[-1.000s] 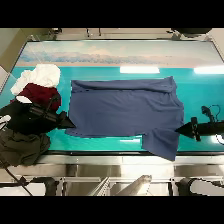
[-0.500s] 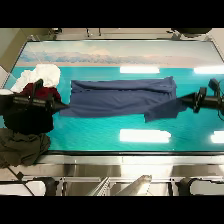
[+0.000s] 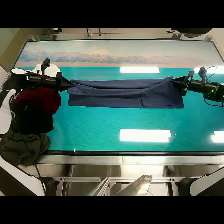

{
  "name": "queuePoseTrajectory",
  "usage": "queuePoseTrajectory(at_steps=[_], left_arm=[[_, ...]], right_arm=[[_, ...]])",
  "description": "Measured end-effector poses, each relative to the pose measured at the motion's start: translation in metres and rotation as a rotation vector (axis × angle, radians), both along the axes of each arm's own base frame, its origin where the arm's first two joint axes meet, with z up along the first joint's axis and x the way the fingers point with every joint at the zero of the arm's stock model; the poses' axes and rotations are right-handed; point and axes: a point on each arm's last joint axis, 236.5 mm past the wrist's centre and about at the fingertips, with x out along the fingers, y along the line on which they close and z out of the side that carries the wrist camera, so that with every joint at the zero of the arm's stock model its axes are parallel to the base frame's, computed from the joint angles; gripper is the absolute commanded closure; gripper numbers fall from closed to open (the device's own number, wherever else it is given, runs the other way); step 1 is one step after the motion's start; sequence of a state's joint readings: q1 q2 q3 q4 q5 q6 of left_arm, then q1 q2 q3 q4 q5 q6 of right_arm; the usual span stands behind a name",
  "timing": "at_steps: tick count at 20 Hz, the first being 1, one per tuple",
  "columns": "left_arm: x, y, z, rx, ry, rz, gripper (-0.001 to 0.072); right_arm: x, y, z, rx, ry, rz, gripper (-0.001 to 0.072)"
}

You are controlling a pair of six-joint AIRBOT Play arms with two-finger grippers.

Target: Fold the shirts.

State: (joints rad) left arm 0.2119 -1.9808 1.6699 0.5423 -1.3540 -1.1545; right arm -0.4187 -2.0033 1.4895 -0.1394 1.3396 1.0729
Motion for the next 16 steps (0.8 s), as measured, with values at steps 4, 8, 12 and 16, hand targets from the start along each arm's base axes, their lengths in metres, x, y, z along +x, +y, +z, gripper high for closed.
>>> queuePoseTrajectory(at_steps=[4,8,12,16], left_arm=[[0.018,0.000,-0.028,0.024,0.017,-0.011,0.0664],[0.023,0.002,-0.017,0.017,0.002,-0.062,0.0366],[0.021,0.011,0.020,0.008,-0.018,-0.115,0.0366],[0.011,0.042,0.040,0.074,-0.007,-0.075,0.0412]], right_arm=[[0.018,-0.007,-0.028,-0.029,-0.021,-0.021,0.0499],[0.026,-0.022,-0.013,-0.095,-0.138,0.013,0.0173],[0.018,-0.049,0.004,-0.281,-0.202,0.122,-0.0001],[0.002,-0.083,-0.022,-0.510,-0.091,0.197,-0.0001]])
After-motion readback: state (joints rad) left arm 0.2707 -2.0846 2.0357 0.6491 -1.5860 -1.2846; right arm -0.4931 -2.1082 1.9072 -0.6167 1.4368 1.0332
